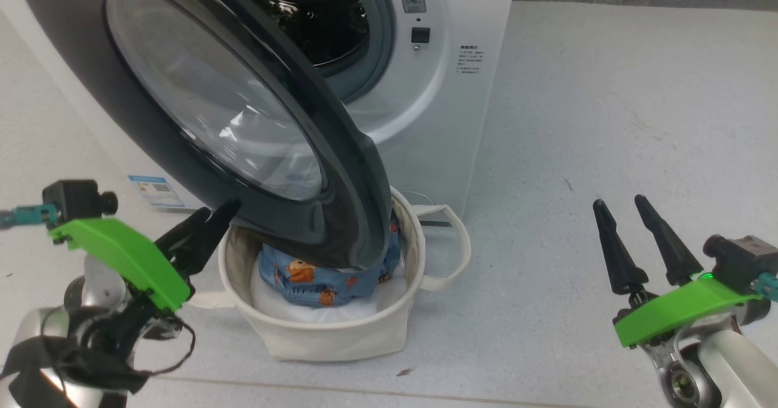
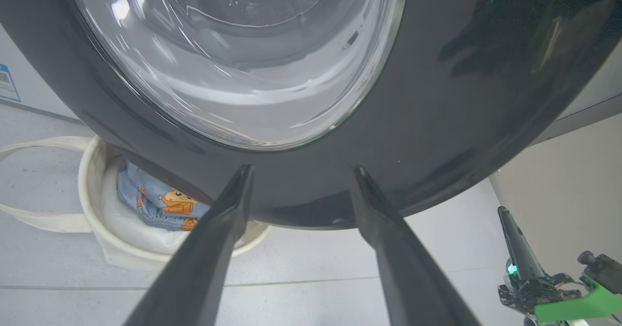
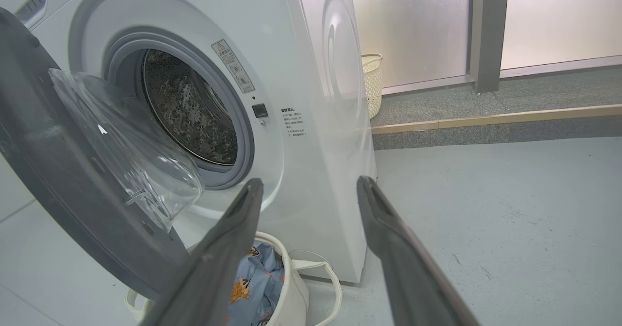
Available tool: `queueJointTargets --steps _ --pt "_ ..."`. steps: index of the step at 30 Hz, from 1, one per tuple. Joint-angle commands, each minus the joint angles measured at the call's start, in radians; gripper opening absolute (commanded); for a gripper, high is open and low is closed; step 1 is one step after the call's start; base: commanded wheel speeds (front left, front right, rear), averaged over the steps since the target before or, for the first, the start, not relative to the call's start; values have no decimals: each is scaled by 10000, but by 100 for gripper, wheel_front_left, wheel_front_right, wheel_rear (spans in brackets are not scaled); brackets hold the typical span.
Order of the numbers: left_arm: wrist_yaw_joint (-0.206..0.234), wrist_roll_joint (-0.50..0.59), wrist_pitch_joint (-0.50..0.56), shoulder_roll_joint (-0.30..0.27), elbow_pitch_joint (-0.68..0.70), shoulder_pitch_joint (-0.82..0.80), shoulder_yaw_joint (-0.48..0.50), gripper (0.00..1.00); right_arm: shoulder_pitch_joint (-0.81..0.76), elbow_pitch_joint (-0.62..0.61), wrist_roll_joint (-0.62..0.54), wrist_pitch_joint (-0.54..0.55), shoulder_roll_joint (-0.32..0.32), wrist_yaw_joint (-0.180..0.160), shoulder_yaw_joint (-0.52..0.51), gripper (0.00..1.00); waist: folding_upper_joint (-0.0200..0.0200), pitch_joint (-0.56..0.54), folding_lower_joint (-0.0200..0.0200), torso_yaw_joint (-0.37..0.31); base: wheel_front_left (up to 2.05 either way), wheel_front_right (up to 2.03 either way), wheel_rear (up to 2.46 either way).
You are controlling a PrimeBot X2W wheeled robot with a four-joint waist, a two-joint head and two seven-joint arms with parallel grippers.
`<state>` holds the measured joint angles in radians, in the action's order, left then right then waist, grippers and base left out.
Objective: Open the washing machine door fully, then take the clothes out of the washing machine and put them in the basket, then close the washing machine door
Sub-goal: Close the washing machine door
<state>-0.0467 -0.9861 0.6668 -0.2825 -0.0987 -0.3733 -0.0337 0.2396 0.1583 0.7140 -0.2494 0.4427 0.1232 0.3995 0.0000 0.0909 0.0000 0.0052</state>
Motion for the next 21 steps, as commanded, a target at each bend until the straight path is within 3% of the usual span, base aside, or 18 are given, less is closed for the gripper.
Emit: queueJointTargets --steps 1,6,14,18,21 --pt "-262 369 -665 -356 224 -259 331 100 29 -322 -80 -123 204 75 -19 100 0 -69 0 92 0 0 0" --pt "-745 1572 -2950 -633 306 152 90 100 11 -347 -116 -123 170 75 -5 100 0 -107 0 97 0 0 0" --pt "-830 3406 -6342 -1213 -372 528 -525 100 45 -367 -158 -124 189 75 -62 100 0 -5 0 76 0 0 0" --pt "-832 3909 -7448 -1228 -947 524 -618 100 82 -373 -218 -124 178 75 -126 100 0 41 0 46 0 0 0" --pt "-833 4020 -7693 -1194 -1242 532 -736 100 76 -356 -242 -124 166 75 -142 100 0 24 0 32 0 0 0"
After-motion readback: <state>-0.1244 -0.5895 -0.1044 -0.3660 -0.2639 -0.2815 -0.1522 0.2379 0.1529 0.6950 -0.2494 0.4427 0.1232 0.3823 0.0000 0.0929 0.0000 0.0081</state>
